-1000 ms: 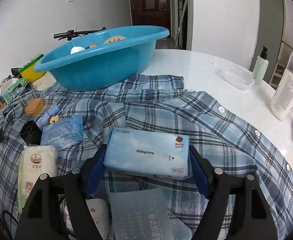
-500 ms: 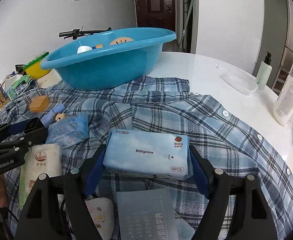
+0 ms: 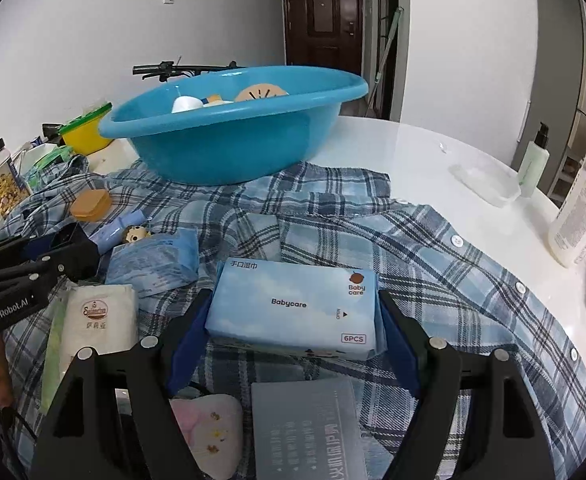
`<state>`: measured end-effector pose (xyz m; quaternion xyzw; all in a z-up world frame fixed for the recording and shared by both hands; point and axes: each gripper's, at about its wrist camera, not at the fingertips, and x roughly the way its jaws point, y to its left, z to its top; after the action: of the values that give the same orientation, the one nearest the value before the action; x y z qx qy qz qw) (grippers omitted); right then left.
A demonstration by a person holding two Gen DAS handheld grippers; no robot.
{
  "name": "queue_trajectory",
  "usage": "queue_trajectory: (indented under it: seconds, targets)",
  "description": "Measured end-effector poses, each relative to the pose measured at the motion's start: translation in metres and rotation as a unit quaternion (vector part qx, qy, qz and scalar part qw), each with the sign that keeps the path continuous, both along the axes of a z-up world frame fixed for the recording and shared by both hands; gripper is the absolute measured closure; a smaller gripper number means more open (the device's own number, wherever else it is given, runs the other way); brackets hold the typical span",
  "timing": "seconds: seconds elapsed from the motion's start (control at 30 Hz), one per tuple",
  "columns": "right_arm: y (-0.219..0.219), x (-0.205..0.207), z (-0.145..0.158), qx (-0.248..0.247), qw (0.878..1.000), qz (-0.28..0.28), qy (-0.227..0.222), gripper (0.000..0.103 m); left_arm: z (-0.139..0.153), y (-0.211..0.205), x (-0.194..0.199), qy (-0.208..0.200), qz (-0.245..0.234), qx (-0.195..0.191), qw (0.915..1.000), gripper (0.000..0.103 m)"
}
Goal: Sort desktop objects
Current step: 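Lift the wipes pack with the right tool while the left tool carries the black cup toward the blue basin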
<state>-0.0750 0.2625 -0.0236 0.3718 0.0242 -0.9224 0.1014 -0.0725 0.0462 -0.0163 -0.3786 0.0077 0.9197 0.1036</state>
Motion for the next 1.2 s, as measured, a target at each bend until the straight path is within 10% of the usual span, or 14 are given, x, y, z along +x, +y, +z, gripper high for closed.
queue_trajectory:
  seconds: [0.4, 0.9, 1.2]
  targets:
    - [0.000, 0.006, 0.008, -0.016, 1.000, 0.014, 0.018, 0.027, 0.018, -0.011, 0.012, 0.032, 0.017, 0.006, 0.9993, 0.063]
    - [-0.063, -0.032, 0.103, 0.084, 0.985, 0.088, 0.119, 0.027, 0.024, -0.019, 0.016, 0.051, 0.047, 0.003, 0.9976, 0.063]
    - [-0.089, -0.111, 0.154, -0.012, 0.982, 0.142, 0.126, 0.027, 0.019, -0.025, 0.012, 0.047, 0.060, 0.012, 0.9970, 0.063]
